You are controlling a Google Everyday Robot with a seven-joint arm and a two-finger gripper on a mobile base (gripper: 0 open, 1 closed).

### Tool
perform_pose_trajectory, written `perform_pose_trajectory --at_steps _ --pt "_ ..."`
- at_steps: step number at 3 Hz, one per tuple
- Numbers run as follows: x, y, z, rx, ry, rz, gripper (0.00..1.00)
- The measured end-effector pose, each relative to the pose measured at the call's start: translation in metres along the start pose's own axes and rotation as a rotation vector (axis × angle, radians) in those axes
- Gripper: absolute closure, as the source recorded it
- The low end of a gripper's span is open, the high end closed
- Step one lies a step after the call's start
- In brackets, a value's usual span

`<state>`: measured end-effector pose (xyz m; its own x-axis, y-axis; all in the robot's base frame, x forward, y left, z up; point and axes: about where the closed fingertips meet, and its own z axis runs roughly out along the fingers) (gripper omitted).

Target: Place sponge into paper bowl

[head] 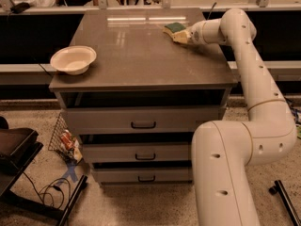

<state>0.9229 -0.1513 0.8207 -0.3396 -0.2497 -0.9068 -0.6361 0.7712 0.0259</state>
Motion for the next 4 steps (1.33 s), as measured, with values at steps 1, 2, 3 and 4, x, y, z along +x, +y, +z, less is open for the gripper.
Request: perform_pose_trajectory --at_steps 1,2,3,4 --pt "-0.004 0.000 -0.003 0.006 0.004 -0.005 1.00" --pt "-0.031 0.000 -0.025 0.048 0.026 -0.041 1.00" --pt "-0.078 0.008 -0.066 0.106 0.053 -0.095 1.00" --pt "-0.079 0.011 -0.064 0.097 0.053 -0.097 1.00"
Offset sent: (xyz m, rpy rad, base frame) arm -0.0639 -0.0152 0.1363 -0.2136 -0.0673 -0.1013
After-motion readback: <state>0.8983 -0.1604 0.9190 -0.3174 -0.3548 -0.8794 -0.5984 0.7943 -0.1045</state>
